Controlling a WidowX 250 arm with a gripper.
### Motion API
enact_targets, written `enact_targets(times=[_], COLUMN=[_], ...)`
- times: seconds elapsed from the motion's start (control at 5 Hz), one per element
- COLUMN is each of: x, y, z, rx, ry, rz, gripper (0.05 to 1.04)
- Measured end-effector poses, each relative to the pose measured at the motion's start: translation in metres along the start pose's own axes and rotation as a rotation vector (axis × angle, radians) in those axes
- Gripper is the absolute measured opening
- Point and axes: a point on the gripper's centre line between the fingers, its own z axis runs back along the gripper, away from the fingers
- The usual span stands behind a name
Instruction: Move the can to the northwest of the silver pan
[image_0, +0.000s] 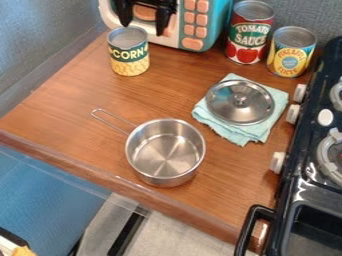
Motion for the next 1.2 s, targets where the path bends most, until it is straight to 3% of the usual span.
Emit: enact_targets(times=[0.6,1.2], x=[0.027,0.046], y=[0.026,0.028], z=[-0.031,-0.037], rx=[-0.006,-0.007], ry=[-0.054,-0.089], rz=[0.037,0.047], gripper=[1.001,1.001])
